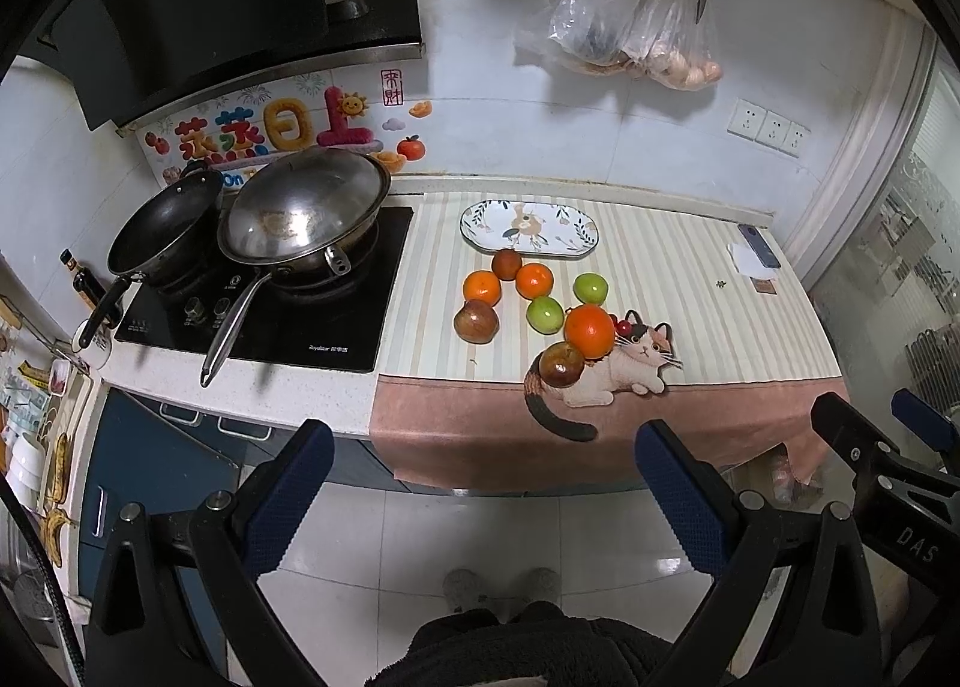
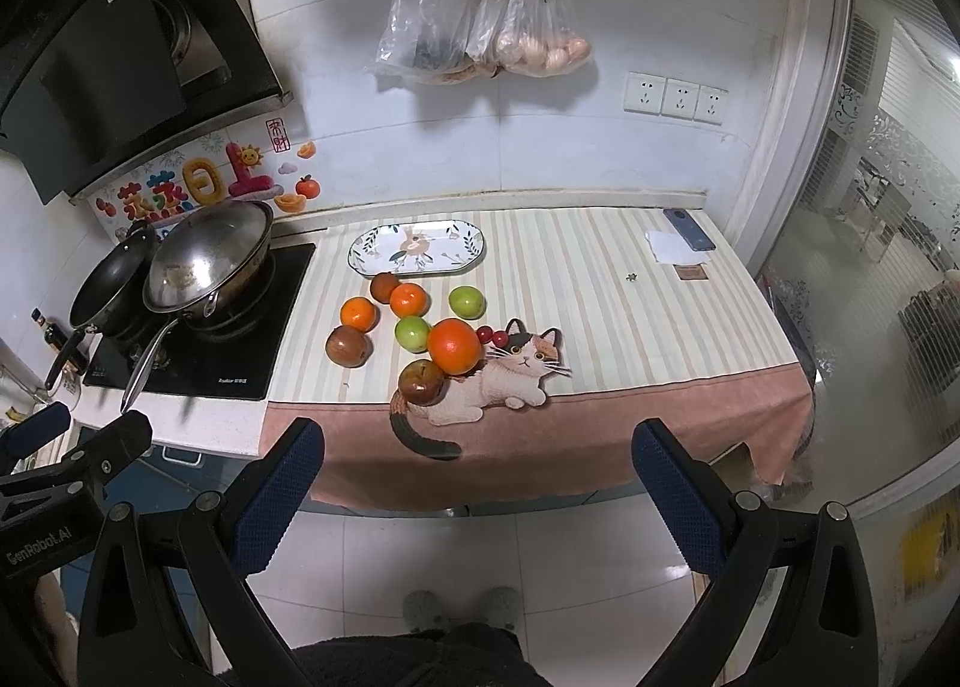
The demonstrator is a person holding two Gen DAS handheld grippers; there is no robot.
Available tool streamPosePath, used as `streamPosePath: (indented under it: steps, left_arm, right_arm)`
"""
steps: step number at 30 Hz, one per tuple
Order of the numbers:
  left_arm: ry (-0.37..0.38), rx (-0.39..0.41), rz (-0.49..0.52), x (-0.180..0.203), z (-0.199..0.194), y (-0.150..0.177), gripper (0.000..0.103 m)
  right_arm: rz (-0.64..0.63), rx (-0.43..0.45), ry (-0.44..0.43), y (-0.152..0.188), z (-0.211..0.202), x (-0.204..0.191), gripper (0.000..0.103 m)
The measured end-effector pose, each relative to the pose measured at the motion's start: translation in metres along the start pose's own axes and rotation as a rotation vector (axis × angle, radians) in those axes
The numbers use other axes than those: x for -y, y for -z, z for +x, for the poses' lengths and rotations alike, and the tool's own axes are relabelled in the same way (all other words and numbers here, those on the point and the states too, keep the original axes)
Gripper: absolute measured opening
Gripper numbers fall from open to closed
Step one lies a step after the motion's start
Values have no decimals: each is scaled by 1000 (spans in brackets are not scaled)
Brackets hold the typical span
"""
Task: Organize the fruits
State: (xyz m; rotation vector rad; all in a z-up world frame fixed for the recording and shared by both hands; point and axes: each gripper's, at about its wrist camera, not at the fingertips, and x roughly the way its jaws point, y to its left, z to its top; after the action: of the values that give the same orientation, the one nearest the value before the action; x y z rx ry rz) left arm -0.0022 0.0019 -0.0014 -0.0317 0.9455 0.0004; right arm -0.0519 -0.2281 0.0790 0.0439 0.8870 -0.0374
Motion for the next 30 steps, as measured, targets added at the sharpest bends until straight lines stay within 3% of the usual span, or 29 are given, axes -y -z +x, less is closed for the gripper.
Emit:
streamPosePath:
  steps: [30]
  left_arm:
    - [4, 9, -3, 3, 3, -5, 103]
  right_arm:
    - [-6, -1, -9, 0, 4, -3, 103]
